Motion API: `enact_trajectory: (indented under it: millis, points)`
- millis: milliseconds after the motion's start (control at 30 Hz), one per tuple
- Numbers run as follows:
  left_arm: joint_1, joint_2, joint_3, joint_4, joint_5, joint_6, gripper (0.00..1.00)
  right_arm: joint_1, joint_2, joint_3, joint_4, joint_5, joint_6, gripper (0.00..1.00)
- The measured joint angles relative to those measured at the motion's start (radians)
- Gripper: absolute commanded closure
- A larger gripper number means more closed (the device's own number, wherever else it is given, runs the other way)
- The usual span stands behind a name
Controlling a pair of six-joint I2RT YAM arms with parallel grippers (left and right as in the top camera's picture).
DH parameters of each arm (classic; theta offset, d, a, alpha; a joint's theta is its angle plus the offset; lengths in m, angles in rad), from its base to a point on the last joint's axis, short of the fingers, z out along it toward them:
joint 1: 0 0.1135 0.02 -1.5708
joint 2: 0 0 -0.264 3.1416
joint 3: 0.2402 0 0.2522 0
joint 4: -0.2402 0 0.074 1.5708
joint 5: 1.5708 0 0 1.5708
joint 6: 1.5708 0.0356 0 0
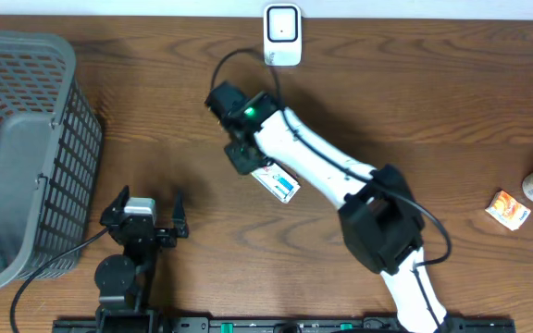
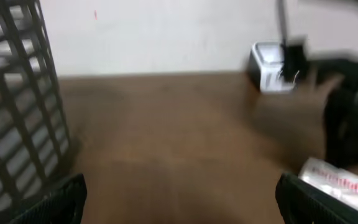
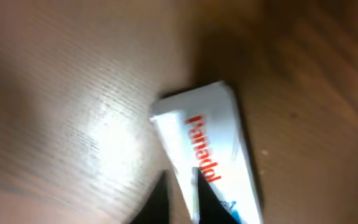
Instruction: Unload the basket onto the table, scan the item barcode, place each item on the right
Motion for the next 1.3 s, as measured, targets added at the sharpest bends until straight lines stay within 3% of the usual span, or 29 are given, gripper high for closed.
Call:
enact_trajectory:
  millis: [400, 1300]
  points:
    - [0.000, 0.000, 0.006, -0.018, -0.018, 0.000, 0.04, -0.137, 0.038, -0.001, 0.127, -0.057, 0.058, 0.99]
    - [0.000, 0.000, 0.006, -0.018, -0.019, 0.000, 0.04, -0.123, 0.097, -0.002, 0.118, -0.264, 0.005, 0.99]
